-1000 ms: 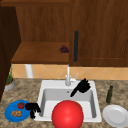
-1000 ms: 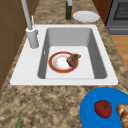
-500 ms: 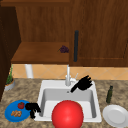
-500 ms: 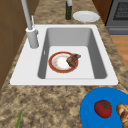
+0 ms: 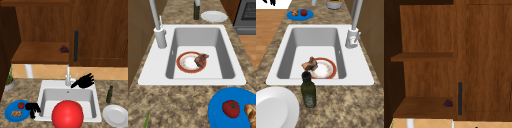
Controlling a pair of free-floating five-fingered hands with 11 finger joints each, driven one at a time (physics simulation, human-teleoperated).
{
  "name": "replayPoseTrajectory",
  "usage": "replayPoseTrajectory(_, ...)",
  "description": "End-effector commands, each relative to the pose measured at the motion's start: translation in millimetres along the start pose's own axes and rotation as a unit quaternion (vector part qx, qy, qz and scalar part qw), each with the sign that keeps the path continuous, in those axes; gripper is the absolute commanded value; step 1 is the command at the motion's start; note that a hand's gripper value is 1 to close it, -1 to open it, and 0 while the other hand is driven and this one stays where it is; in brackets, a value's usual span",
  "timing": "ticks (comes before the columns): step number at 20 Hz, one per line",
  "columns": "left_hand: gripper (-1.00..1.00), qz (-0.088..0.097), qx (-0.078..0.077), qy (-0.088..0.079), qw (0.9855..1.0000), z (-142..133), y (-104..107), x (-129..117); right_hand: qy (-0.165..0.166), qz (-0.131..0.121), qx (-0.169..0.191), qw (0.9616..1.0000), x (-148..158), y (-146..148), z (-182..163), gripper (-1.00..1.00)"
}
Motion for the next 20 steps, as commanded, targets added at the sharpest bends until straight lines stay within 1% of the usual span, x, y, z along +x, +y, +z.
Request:
replayPoseTrajectory(1, 0.00, 0.000, 0.000, 0.000, 1.0000, 0, 0, 0, 0.025, -0.063, -0.021, 0.9974, 5, -4, 2, -1.00)
replayPoseTrajectory(5, 0.00, 0.000, 0.000, 0.000, 1.0000, 0, 0, 0, 0.042, -0.091, -0.036, 0.9944, 10, -8, 4, -1.00)
replayPoseTrajectory(10, 0.00, 0.000, 0.000, 0.000, 1.0000, 0, 0, 0, 0.061, -0.123, -0.047, 0.9894, 19, -11, 9, -1.00)
replayPoseTrajectory(15, 0.00, 0.000, 0.000, 0.000, 1.0000, 0, 0, 0, 0.083, -0.152, -0.061, 0.9831, 28, -15, 15, -1.00)
replayPoseTrajectory(20, 0.00, 0.000, 0.000, 0.000, 1.0000, 0, 0, 0, 0.105, -0.165, -0.068, 0.9784, 45, -24, 27, -1.00)
